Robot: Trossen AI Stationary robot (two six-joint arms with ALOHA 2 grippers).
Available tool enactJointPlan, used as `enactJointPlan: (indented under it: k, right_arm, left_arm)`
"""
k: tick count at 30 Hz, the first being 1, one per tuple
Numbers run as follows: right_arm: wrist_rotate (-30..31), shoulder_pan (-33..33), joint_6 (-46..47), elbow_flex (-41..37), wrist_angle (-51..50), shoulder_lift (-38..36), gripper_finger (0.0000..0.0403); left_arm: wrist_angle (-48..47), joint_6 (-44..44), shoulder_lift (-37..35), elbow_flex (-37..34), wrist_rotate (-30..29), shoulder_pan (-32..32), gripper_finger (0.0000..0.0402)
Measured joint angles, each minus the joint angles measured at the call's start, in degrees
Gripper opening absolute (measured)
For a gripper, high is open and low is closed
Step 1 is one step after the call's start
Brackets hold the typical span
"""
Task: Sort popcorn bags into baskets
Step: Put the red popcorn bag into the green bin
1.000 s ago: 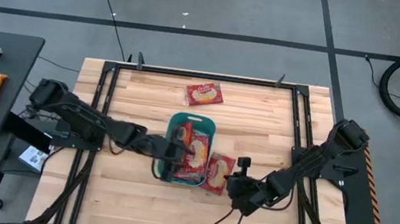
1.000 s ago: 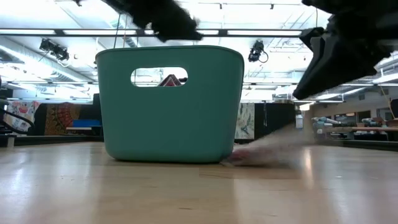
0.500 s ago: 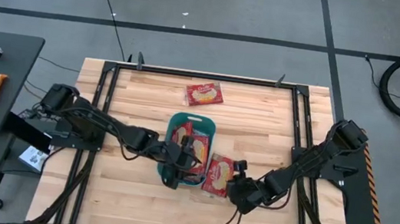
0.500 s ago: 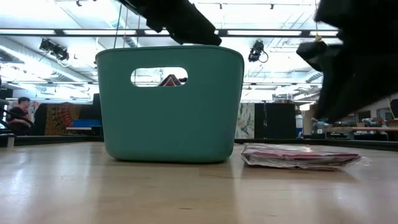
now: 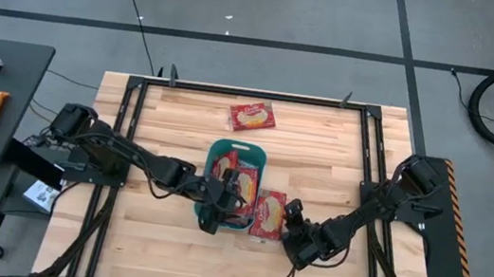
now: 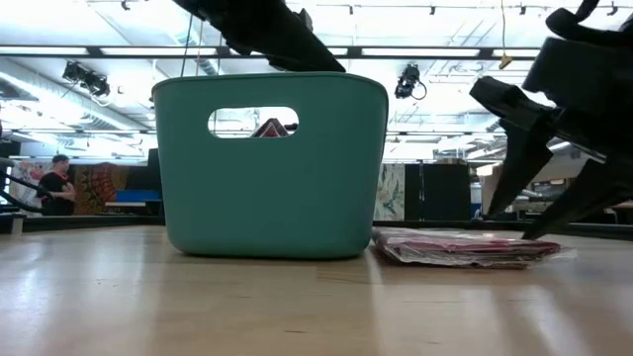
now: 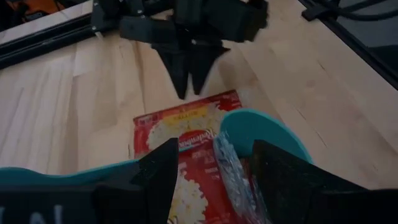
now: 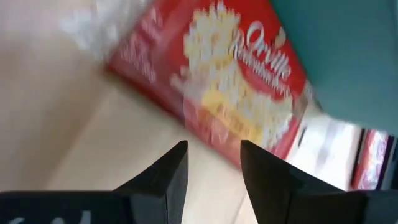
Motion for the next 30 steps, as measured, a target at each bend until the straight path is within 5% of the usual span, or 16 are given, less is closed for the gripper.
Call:
enactJointPlan:
  k: [14, 19, 30]
  right_arm:
    - [3.7, 0.8, -0.6, 0.0, -2.8, 3.0, 0.0151]
    - [8.6, 0.7, -3.3, 0.0, 0.0, 5.8, 0.0150]
    - [9.5, -0.4, -9.4, 0.0, 10.9, 6.3, 0.0150]
  left_arm:
    - [-1.0, 0.1, 0.0, 0.0, 0.0, -0.1, 0.0208]
    - [-1.0, 0.7, 0.0, -0.1, 0.0, -0.1, 0.0208]
    - [-0.9, 1.5, 0.0, -0.1, 0.0, -0.1, 0.0208]
